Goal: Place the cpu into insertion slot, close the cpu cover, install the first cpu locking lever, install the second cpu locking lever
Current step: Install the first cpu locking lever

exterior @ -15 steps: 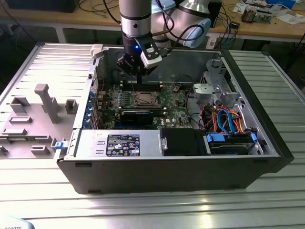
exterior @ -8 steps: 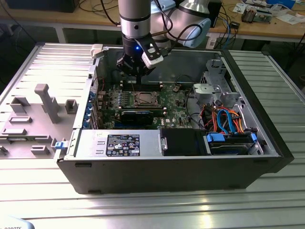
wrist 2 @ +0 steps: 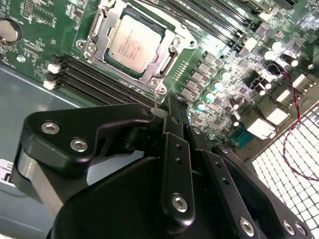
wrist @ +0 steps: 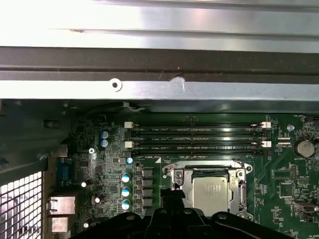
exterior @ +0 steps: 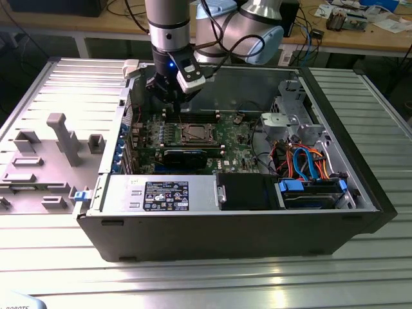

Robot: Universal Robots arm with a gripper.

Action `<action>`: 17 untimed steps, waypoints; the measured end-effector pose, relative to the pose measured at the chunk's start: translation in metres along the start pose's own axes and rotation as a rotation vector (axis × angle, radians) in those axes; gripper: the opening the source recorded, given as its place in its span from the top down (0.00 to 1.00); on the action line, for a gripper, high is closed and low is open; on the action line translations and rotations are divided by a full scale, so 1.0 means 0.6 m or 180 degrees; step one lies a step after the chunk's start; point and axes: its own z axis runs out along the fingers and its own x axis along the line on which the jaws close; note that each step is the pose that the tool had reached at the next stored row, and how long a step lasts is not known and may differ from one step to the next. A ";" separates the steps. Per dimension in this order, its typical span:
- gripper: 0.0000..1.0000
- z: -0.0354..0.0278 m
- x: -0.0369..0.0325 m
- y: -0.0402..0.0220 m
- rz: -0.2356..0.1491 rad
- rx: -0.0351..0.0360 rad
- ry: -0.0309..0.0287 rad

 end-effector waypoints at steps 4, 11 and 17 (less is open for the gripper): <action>0.89 0.000 0.004 0.000 0.0002 -0.0001 0.0037; 0.89 0.000 0.017 0.001 -0.0017 -0.0002 0.0055; 0.89 0.001 0.017 0.015 -0.0023 -0.0001 0.0055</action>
